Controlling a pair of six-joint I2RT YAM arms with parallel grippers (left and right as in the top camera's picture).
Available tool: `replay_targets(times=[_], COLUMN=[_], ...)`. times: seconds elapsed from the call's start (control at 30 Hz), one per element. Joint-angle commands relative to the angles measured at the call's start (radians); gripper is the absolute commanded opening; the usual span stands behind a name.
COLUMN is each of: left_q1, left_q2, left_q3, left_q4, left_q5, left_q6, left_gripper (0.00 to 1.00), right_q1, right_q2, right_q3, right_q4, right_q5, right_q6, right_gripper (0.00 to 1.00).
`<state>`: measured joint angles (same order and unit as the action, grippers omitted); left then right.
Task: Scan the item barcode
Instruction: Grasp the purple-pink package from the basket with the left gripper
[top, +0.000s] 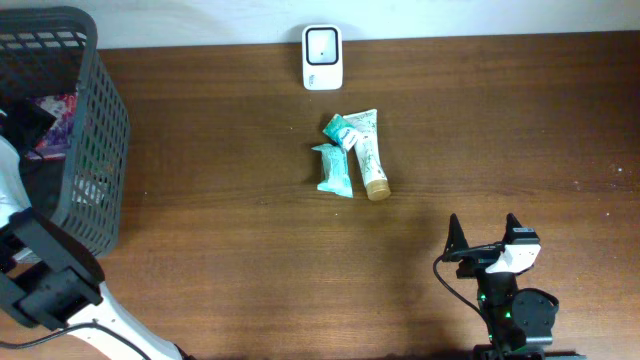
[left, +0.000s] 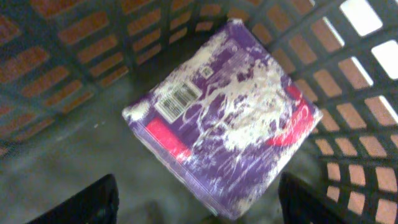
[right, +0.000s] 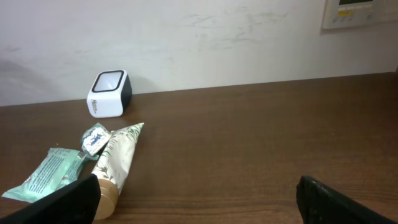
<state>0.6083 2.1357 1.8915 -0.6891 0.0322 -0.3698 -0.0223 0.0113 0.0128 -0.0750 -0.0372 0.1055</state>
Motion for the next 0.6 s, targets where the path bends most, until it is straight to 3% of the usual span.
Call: replay_targets(times=[0.0,0.33,0.43,0.47,0.5,0.53,0.57], left_q1=[-0.004,-0.005,-0.005,-0.005,-0.003,-0.003,-0.003], left_q2=[-0.002,0.140,0.156,0.156,0.156,0.156,0.156], left_q3=[-0.061,-0.076,-0.075,-0.075,-0.075,-0.075,-0.075], left_q4=[0.060,0.116,0.116,0.122,0.123,0.120,0.115], left_q5=[-0.010,0.043,0.041,0.039,0.039,0.040,0.043], left_q6=[-0.090,-0.116,-0.115,-0.115,-0.115,-0.115,-0.114], left_gripper=[0.79,0.76,0.68,0.54,0.27,0.10,0.00], right_q1=[0.008,0.008,0.008,0.008,0.008,0.008,0.008], right_q2=[-0.006,-0.006,-0.006,-0.006,-0.006,-0.006,-0.006], right_q3=[-0.007,-0.007,-0.007,-0.007,-0.007,-0.007,-0.007], right_q4=[-0.004,-0.004,-0.004,-0.004,-0.004,-0.004,-0.004], right_q5=[0.008,0.008,0.008,0.008,0.008,0.008,0.008], right_q6=[0.004,0.004,0.004,0.004,0.004,0.004,0.004], right_gripper=[0.99,0.99,0.99,0.99,0.99,0.99,0.99])
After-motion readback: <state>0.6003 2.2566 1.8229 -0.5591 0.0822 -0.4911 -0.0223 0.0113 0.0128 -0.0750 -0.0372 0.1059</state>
